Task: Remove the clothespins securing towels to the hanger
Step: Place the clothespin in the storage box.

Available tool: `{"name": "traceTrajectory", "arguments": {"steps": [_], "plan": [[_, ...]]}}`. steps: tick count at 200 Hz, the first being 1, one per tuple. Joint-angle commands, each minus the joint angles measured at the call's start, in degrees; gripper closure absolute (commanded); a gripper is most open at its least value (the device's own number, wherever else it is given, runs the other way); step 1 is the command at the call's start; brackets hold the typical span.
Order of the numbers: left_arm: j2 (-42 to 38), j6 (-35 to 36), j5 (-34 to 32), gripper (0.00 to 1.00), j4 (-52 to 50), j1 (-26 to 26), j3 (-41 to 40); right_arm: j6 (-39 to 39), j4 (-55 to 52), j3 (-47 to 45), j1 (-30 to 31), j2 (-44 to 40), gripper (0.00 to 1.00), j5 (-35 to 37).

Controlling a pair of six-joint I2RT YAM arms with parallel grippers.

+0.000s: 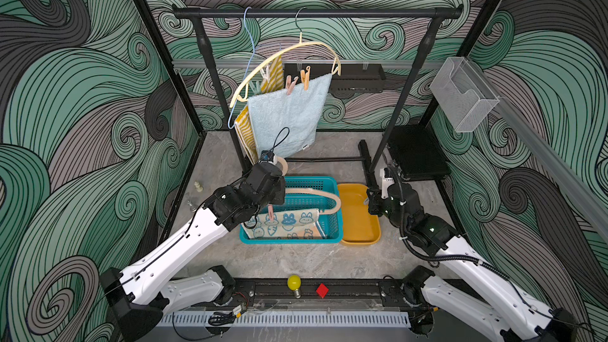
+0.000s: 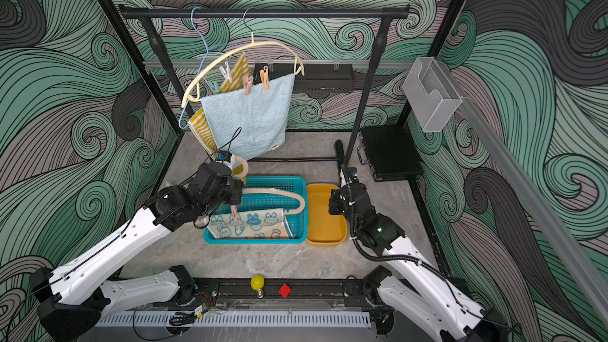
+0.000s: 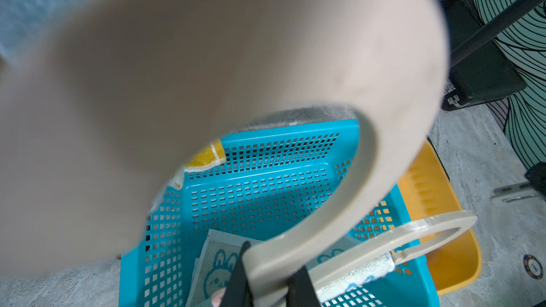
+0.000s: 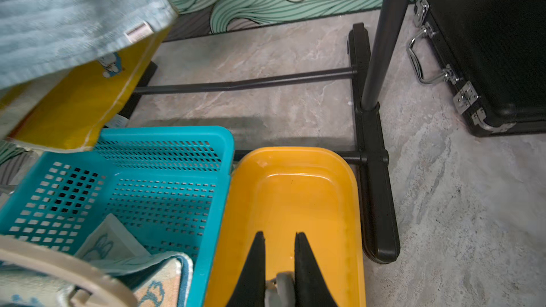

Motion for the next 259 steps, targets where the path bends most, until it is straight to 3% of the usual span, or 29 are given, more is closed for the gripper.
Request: {"name": "traceTrajectory", "arguments": {"steps": [1,76,114,187,206,218,259], "plan": [[-0.16,0.89,-1.09,1.00,0.77,-0.33,0.06,1.81,3.57,-1.22,-2.07,2.19,1.00,-2.60],[1.33,1.02,-0.66,1.00,1.29,-0.33,0.50,4.19,10.94,-0.80,-8.44,16.95,1.00,-8.72],[1.94,1.22,-0.71,1.00,1.38,-0.33,0.67,4.30,12.40,0.69,-9.37,21.71,1.00,-8.35],[2.97,1.24,-0.35,1.00,1.34,-0.33,1.02,4.73,14.31,1.58,-10.73,26.63,0.78,-8.43],[3.17,1.40,-0.19,1.00,1.38,-0.33,1.33,4.81,14.45,2.21,-10.99,27.48,0.70,-9.12],[3.25,1.44,-0.28,1.00,1.38,-0.33,1.46,4.79,14.63,2.54,-11.09,27.88,0.58,-9.59],[3.46,1.49,-0.12,1.00,1.25,-0.33,1.73,4.17,14.18,3.75,-11.15,26.90,0.44,-10.51]]}}
